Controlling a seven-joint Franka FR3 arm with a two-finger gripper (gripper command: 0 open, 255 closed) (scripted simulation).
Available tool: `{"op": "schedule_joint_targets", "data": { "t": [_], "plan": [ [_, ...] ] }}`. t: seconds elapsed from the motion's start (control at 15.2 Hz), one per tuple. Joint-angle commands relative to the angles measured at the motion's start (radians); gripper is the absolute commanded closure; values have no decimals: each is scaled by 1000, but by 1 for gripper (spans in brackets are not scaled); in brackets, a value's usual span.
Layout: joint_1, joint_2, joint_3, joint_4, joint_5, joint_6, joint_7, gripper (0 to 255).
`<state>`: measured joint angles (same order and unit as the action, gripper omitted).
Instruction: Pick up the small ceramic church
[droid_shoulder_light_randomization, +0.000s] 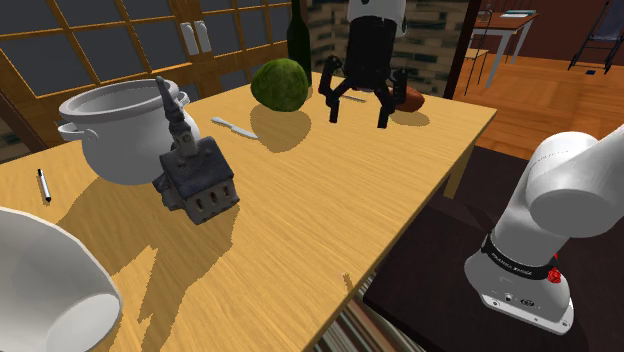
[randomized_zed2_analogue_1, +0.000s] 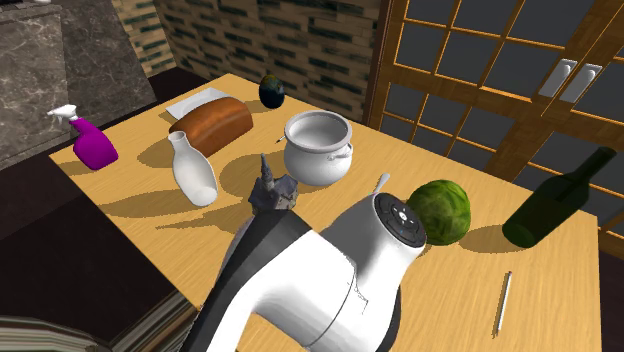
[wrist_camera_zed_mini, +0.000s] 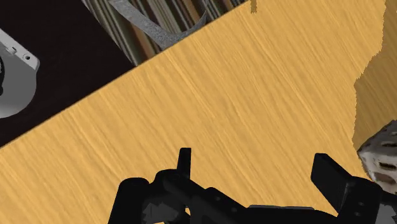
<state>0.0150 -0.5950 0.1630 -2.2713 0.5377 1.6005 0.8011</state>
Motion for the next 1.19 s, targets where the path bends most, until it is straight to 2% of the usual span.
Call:
{"op": "schedule_joint_targets", "data": {
  "t": [0.0, 0.59, 1.12],
  "plan": [
    [1, 43, 18, 19, 66, 30, 72, 0],
    [17, 248, 106, 123, 332, 228, 345, 0],
    [37, 463, 163, 271, 526, 437, 539, 0]
  ]
}}
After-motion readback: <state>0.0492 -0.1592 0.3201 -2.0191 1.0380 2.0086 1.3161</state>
